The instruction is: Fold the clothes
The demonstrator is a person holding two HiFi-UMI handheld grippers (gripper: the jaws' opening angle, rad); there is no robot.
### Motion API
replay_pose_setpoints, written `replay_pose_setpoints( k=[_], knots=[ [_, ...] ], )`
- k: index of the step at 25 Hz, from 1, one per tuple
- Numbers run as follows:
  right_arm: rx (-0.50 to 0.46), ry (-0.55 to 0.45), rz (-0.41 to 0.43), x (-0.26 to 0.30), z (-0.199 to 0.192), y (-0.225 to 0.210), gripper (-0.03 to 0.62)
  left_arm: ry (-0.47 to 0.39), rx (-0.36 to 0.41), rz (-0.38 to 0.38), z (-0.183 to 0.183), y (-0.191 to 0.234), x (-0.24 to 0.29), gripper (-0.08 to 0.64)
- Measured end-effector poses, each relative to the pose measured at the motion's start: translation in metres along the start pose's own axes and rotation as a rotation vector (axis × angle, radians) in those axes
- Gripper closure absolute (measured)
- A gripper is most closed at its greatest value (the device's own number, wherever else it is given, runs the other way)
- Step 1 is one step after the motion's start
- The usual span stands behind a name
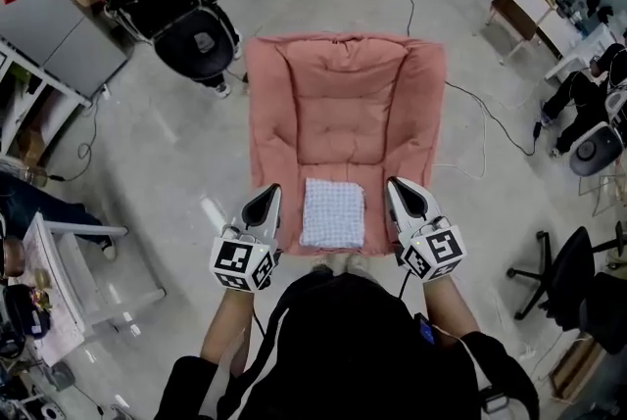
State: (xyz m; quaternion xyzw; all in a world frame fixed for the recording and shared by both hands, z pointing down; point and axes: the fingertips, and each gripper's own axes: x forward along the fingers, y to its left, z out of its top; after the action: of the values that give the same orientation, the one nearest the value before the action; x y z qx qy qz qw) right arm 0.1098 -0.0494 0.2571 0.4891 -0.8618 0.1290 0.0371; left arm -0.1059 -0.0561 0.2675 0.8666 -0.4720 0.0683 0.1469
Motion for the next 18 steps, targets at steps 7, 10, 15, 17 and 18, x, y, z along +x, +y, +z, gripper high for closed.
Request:
replay_pose_setpoints(
  k=[7, 10, 15, 17, 18],
  knots=[
    [-0.043, -0.047, 0.039, -0.012, 0.025, -0.008, 0.588, -0.074, 0.019, 0.069, 0.023, -0.014, -0.010, 0.552],
    [-0.033, -0.057, 0.036, -0.015, 0.026, -0.010, 0.588, -0.083, 0.031, 0.082, 0.025, -0.018, -0.012, 0.553],
    [-0.015, -0.053, 0.037, -0.020, 0.023, -0.023, 0.588, -0.106, 0.019, 0.100, 0.032, -0.026, -0.009, 0.553],
    [-0.015, -0.053, 0.041, -0.021, 0.023, -0.027, 0.588, -0.109, 0.016, 0.101, 0.034, -0.029, -0.007, 0.553],
    [-0.015, -0.054, 0.043, -0.022, 0.023, -0.027, 0.588, -0.110, 0.015, 0.100, 0.033, -0.031, -0.006, 0.552]
  ],
)
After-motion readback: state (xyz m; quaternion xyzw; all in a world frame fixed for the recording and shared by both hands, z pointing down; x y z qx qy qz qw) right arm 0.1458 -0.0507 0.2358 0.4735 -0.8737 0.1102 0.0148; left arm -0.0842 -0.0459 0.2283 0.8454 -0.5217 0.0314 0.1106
